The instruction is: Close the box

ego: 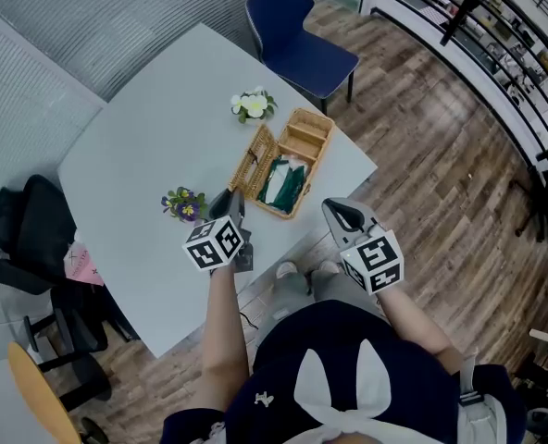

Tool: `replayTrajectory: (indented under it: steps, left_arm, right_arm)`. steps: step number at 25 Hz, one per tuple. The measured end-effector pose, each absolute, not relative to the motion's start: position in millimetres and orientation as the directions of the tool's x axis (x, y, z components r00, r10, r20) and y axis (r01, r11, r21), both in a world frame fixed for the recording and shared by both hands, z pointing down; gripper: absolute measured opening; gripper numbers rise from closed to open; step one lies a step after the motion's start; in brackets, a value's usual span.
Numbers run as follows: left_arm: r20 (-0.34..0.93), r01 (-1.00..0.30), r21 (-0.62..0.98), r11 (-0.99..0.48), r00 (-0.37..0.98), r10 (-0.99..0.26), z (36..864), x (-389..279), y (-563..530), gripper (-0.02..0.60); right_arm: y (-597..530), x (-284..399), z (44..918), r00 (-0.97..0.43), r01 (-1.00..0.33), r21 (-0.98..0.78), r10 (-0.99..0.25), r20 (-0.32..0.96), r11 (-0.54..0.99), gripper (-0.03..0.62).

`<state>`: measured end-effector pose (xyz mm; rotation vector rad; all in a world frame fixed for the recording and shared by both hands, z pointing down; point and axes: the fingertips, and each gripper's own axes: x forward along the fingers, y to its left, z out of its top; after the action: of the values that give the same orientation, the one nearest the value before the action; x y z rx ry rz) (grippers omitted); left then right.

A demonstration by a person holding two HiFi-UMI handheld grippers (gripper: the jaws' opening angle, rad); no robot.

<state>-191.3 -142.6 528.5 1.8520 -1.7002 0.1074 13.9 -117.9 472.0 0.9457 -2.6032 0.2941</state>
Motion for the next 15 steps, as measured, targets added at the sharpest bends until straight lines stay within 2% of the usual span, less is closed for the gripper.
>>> replayTrajectory:
  steps: [15]
  left_arm:
    - [0.49,-0.964,0.267,0.003,0.133,-0.861,527,-174,-136,0.074]
  right_arm:
    - [-106,33,478,-0.709,-0.66,-0.084,-0.583,0.396,0.746,0.006]
